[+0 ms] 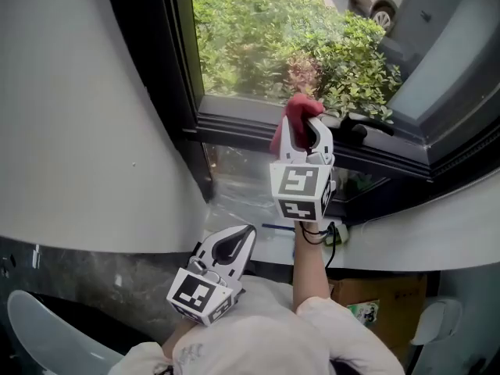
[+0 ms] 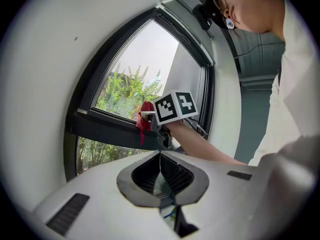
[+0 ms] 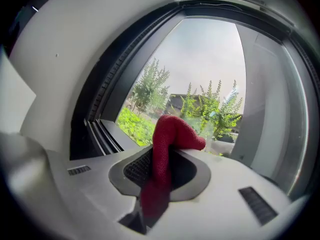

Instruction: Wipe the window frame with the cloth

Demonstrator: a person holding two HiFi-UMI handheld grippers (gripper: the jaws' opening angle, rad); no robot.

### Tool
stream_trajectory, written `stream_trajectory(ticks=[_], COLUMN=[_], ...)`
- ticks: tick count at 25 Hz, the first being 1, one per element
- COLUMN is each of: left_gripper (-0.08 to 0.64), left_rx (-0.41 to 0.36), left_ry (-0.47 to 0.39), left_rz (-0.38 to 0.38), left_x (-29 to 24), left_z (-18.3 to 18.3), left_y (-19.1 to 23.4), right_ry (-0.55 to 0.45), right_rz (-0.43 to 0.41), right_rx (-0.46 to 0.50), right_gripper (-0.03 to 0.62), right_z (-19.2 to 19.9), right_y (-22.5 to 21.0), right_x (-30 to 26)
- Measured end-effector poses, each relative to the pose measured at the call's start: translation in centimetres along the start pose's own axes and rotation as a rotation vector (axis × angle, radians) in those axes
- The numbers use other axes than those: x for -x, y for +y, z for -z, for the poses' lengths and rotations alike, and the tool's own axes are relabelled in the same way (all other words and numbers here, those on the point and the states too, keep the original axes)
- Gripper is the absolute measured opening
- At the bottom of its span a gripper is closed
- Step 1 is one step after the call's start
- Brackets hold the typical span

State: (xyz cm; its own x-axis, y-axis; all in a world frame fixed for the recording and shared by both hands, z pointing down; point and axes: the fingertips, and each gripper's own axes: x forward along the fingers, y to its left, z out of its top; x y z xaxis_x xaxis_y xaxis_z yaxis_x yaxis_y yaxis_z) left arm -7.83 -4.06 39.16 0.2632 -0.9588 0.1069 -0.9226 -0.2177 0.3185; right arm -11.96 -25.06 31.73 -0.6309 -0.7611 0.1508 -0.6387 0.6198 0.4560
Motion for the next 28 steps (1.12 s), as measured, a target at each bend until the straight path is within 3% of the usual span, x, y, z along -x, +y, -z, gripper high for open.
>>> stream_trajectory(ticks=[6, 13, 19, 28], left_gripper=[0.011, 0.011, 0.011, 0.011], left_rx=[0.01, 0.027, 0.038, 0.04], left_ry=[-0.015, -0.033, -0.04, -0.038], left_rz=[-0.088, -0.189, -0.227, -0.218], left_x=[1.9, 4.1, 4.8, 4.3], left_z=[-0.2, -0.2, -0.2, -0.3], left_y=[1.9, 3.9, 4.7, 4.7], right_ry=[-0.134, -0.18, -0.173, -0.164], right_rz=[-0.195, -0.327, -0.343, -0.326], right_rx=[-0.013, 0.01, 0.048, 0.09], right_gripper=[0.084, 0.084, 0.084, 0.083], right_z=[-4.3, -6.4, -6.3, -5.6], right_y=[8.2, 14.3, 16.2, 16.9], right_x=[-0.3, -1.3, -2.4, -2.5])
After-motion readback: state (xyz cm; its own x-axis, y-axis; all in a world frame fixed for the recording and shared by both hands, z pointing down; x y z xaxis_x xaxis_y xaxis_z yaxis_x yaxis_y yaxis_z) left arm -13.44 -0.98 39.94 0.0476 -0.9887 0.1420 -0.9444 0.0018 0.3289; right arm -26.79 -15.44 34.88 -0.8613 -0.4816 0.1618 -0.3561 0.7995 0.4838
